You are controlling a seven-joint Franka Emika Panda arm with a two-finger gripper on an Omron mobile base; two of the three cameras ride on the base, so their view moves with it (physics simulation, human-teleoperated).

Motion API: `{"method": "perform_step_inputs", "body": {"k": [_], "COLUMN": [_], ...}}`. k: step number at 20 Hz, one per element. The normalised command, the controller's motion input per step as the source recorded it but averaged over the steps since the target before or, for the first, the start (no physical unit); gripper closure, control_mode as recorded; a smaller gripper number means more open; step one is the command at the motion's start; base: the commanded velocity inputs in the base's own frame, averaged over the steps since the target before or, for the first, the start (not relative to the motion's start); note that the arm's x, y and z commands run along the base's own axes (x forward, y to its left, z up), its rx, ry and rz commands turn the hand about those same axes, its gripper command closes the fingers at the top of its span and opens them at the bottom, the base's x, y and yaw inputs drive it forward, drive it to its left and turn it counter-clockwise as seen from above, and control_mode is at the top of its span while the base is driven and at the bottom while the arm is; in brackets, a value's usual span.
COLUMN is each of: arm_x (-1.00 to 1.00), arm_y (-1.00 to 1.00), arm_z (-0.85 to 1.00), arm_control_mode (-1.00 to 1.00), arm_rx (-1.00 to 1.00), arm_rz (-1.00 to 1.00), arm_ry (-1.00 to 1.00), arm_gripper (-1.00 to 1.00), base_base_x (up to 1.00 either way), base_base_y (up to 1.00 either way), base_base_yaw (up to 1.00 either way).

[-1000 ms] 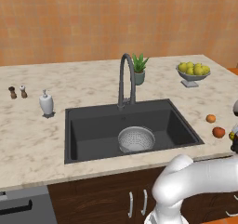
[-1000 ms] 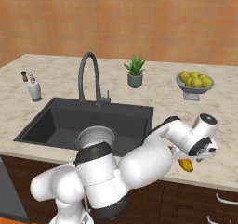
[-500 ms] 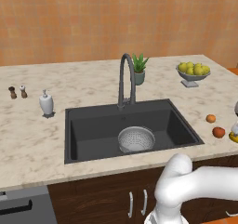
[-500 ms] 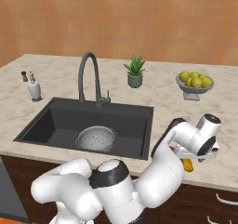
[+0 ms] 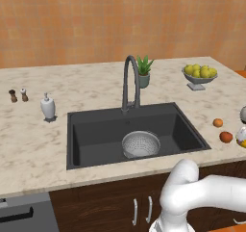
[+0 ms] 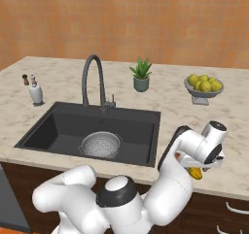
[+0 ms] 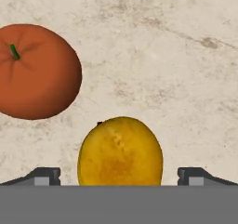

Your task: Put the colander in the sink, put the tangerine, mango, orange in the colander, and turn on the sink faucet and pour water over the colander.

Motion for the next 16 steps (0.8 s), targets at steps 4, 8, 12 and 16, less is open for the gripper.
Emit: {"method": "perform_step_inputs", "body": {"k": [4, 8, 12, 16], "arm_x": [-0.01, 0.0, -0.03, -0.35], "arm_y": [0.01, 0.09, 0.31, 0.37], "arm_z": [-0.63, -0.67, -0.57, -0.04], "arm_control_mode": [-1.0, -1.0, -1.0, -1.0], "arm_rx": [-0.01, -0.06, -0.1, -0.01], "arm_rz": [0.0, 0.0, 0.0, 0.0], "arm_ry": [0.02, 0.05, 0.05, -0.03], "arm_gripper": [-1.0, -1.0, 1.0, 1.0], "base_base_x": [0.0, 0.0, 0.0, 0.0], "base_base_y": [0.0, 0.0, 0.0, 0.0], "base_base_yaw": [0.0, 0.0, 0.0, 0.0]}}
